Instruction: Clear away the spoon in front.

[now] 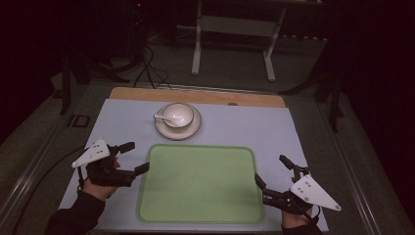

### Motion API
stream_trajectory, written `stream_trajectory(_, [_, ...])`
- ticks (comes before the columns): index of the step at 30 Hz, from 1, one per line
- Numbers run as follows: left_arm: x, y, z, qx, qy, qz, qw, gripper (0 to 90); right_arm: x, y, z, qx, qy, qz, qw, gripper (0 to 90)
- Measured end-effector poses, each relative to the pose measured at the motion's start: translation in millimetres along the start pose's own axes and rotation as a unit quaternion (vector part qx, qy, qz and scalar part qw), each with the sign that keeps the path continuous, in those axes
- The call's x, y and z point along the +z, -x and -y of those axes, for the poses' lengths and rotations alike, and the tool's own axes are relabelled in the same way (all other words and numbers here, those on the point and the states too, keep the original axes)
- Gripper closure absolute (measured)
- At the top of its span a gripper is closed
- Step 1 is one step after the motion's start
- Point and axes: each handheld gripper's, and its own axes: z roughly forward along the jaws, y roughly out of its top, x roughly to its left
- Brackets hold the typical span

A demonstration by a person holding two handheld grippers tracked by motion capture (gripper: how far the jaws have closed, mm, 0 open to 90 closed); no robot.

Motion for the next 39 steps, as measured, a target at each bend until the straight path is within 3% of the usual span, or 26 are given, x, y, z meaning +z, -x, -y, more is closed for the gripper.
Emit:
stream_trajectory(2, [0.0,0.0,0.0,0.000,0.000,0.000,1.0000,9.4,0.3,-0.2,0.3,0.002,-0.001,0.000,1.0000,11.4])
stream_trajectory(3, [8.7,-1.7,-9.5,-0.001,0.001,-0.010,1.0000,9.4,0.3,-0.2,0.3,0.002,-0.001,0.000,1.0000,11.4])
stream_trajectory(10, [28.4,-13.1,-25.7,-0.008,0.012,-0.042,0.9990,16.4,2.7,-1.2,3.2,0.000,-0.005,-0.001,1.0000,11.4])
stream_trajectory(14, [38.1,-24.8,-28.5,-0.023,0.025,-0.063,0.9974,20.8,2.6,-1.3,3.7,0.003,-0.004,-0.002,1.0000,11.4])
stream_trajectory(16, [41.5,-32.0,-28.0,-0.041,0.039,-0.072,0.9958,22.9,2.8,-1.2,4.1,0.003,-0.004,-0.002,1.0000,11.4])
stream_trajectory(20, [49.0,-48.1,-24.7,-0.084,0.067,-0.091,0.9901,28.1,3.5,-1.2,4.6,0.006,-0.005,-0.003,1.0000,11.4])
stream_trajectory(21, [54.1,-54.8,-22.1,-0.100,0.073,-0.101,0.9872,30.2,3.6,-1.5,4.8,0.006,-0.005,-0.004,1.0000,11.4])
stream_trajectory(22, [54.1,-54.8,-22.1,-0.100,0.073,-0.101,0.9872,30.4,3.7,-1.6,4.9,0.005,-0.006,-0.004,1.0000,11.4])
stream_trajectory(24, [59.6,-60.3,-18.8,-0.111,0.076,-0.111,0.9846,32.6,3.8,-1.8,5.2,0.006,-0.006,-0.004,1.0000,11.4])
stream_trajectory(28, [72.4,-69.6,-9.7,-0.136,0.078,-0.130,0.9790,32.9,4.0,-1.3,5.9,0.008,-0.006,-0.005,0.9999,11.4])
stream_trajectory(29, [79.5,-73.6,-4.8,-0.148,0.078,-0.138,0.9763,32.8,4.0,-1.3,6.0,0.007,-0.006,-0.004,0.9999,11.4])
stream_trajectory(30, [79.5,-73.6,-4.8,-0.148,0.078,-0.138,0.9763,32.9,4.0,-1.2,6.1,0.008,-0.007,-0.004,0.9999,11.4])
stream_trajectory(39, [106.8,-95.5,14.9,-0.225,0.083,-0.165,0.9567,35.1,4.0,-0.9,6.9,0.009,-0.008,-0.007,0.9999,11.4])
